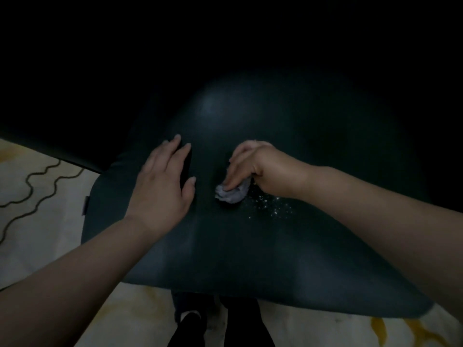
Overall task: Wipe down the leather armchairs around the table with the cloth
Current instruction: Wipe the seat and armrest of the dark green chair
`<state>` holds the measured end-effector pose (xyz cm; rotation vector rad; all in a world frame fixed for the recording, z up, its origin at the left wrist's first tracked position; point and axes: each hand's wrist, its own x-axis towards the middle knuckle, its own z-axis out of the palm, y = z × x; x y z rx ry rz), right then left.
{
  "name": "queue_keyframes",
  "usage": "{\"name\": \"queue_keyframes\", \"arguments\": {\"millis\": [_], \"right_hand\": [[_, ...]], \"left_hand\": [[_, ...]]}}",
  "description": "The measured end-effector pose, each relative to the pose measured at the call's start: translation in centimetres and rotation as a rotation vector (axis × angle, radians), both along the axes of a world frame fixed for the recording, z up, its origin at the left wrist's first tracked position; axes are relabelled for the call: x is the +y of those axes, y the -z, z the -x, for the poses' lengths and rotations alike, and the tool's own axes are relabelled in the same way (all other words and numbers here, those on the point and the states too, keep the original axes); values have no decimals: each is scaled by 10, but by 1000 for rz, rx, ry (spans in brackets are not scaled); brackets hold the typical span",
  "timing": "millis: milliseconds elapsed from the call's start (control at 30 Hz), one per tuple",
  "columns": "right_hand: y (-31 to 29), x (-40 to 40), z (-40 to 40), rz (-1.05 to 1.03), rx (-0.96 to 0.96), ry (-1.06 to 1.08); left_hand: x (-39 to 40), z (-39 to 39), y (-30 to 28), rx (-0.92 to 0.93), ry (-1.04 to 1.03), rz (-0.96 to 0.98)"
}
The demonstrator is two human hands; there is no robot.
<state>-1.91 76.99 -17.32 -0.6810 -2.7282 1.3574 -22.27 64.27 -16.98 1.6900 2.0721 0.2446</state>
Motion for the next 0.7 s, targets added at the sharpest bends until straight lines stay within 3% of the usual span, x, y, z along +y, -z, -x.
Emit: {"name": "queue_keyframes", "arguments": {"millis": [133, 267, 333, 433, 567, 700], "right_hand": [[-7, -2, -43, 90, -53, 72], [-15, -3, -71, 326, 9, 570], [-12, -3, -73, 127, 10, 768], [4, -17, -69, -147, -55, 841], [17, -71, -50, -189, -13, 967], [17, -130, -31, -100, 22, 897]], "left_hand": [[1, -8, -2, 12, 25, 18], [1, -11, -1, 21, 16, 16], [2, -13, 0, 31, 1, 22], [2, -19, 2, 35, -21, 31], [2, -27, 0, 39, -24, 33], [-1, -33, -2, 48, 30, 38]]}}
